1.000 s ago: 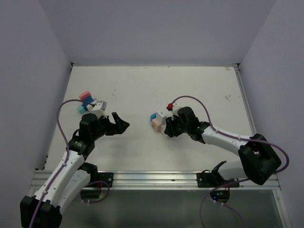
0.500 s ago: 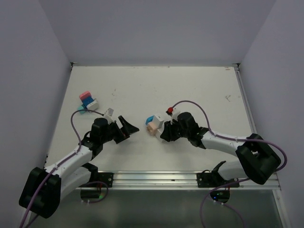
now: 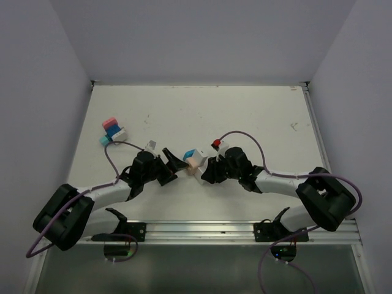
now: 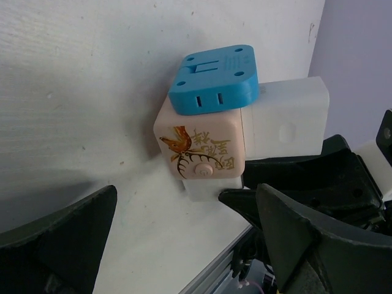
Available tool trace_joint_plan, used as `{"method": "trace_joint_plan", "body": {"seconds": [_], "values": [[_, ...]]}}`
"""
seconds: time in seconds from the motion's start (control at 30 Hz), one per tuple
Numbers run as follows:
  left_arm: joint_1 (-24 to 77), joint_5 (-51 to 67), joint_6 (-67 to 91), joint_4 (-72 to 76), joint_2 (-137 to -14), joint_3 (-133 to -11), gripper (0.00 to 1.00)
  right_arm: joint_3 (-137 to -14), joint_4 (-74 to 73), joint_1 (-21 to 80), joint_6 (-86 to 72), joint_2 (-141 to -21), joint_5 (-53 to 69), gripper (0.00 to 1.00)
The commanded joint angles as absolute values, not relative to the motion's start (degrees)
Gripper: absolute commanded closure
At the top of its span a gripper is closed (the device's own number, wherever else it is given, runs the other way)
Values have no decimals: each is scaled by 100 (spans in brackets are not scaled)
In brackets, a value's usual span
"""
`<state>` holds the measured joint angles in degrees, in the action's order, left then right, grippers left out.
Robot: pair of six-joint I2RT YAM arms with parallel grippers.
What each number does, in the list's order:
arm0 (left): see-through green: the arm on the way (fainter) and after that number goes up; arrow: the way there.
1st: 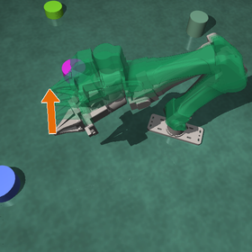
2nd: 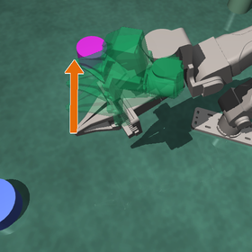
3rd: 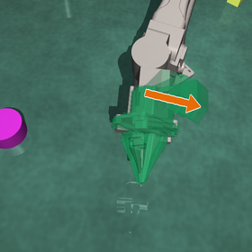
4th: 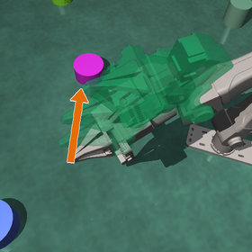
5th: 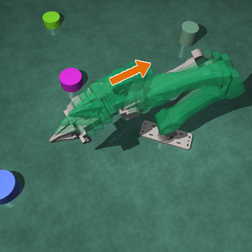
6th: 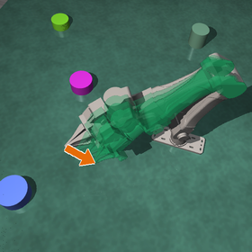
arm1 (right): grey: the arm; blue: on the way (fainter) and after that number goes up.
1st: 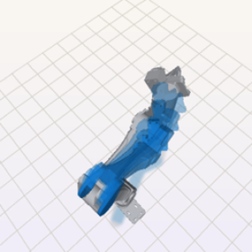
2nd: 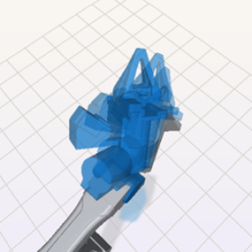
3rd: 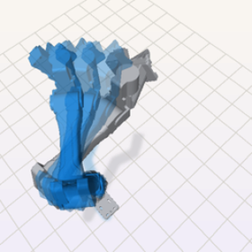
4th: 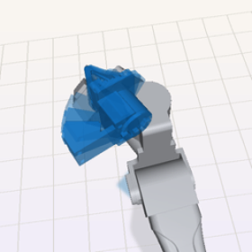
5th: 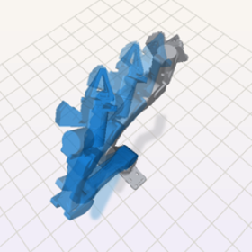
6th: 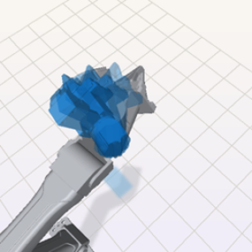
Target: Pull the plug off the socket
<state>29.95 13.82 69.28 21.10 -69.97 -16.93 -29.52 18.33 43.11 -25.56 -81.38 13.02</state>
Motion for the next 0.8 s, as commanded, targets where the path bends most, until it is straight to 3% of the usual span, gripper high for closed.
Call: {"method": "trace_joint_plan", "body": {"seconds": [0.0, 0.3, 0.43, 0.77], "values": [[3190, 1029, 7145, 2846, -7267, -1969, 0, -3023, 2364, 4403, -2733, -8200, 1310, 100], [3278, 835, 7330, 3401, -7944, -2048, 9, -3015, 2557, 4500, -2821, -8323, 1266, 100], [3278, 730, 7374, 3699, -8121, -1943, 25, -2997, 2663, 4544, -2874, -8376, 1283, 100], [3278, 826, 7409, 4140, -8429, -1881, 28, -3023, 2751, 4614, -2892, -8517, 1327, 100]]}}
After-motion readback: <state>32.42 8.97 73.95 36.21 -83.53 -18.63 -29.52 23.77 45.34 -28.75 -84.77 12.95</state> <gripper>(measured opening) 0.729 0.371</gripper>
